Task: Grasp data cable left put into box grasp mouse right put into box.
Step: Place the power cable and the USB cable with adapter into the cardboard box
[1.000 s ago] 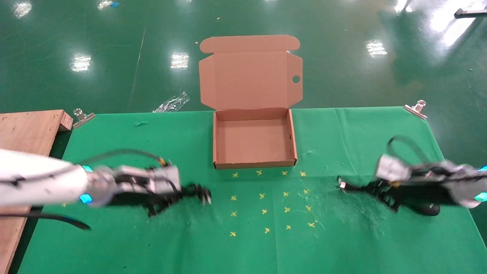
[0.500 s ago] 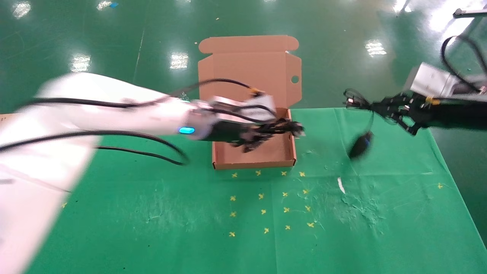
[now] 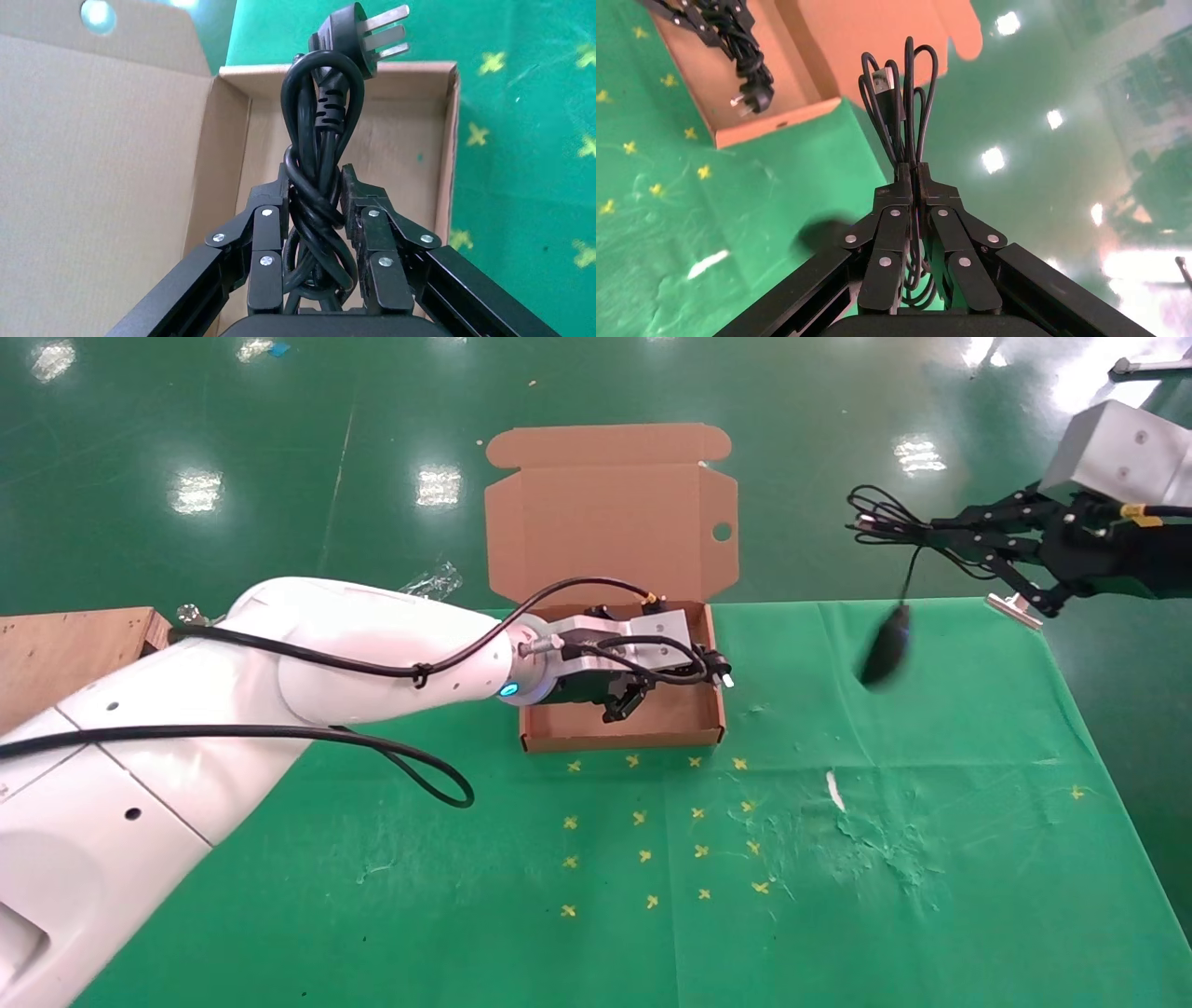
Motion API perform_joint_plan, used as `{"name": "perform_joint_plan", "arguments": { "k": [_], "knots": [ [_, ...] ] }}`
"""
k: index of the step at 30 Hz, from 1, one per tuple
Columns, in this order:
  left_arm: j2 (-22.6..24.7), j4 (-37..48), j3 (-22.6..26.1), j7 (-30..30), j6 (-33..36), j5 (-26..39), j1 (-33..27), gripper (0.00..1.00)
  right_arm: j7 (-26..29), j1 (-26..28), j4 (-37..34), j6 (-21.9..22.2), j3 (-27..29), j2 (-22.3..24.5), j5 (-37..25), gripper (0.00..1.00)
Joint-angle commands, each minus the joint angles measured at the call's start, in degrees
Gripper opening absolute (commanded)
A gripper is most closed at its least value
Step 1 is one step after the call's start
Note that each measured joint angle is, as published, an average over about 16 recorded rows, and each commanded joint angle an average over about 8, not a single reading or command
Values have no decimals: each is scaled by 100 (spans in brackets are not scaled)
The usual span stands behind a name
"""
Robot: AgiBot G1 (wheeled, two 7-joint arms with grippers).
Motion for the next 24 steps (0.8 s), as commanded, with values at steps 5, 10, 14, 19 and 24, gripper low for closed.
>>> {"name": "perform_joint_plan", "arguments": {
  "k": [5, 10, 14, 19, 24],
  "knots": [
    [-29, 173, 461, -232, -231, -252, -196, 100, -74, 45, -26, 36, 24, -141, 118, 0],
    [-185, 802, 454, -463, -404, -430, -513, 100, -286, 163, -194, 10, -29, -429, 200, 0],
    [-506, 1314, 259, -553, -522, -617, -789, 100, -676, 355, -605, 58, -157, -889, 147, 0],
    [-926, 1580, 63, -333, -523, -880, -952, 100, -1427, 586, -1444, 227, -333, -1653, 88, 0],
    [-1009, 1677, -21, -61, -481, -1064, -977, 100, -2108, 684, -2289, 300, -436, -2396, 224, 0]
  ]
}}
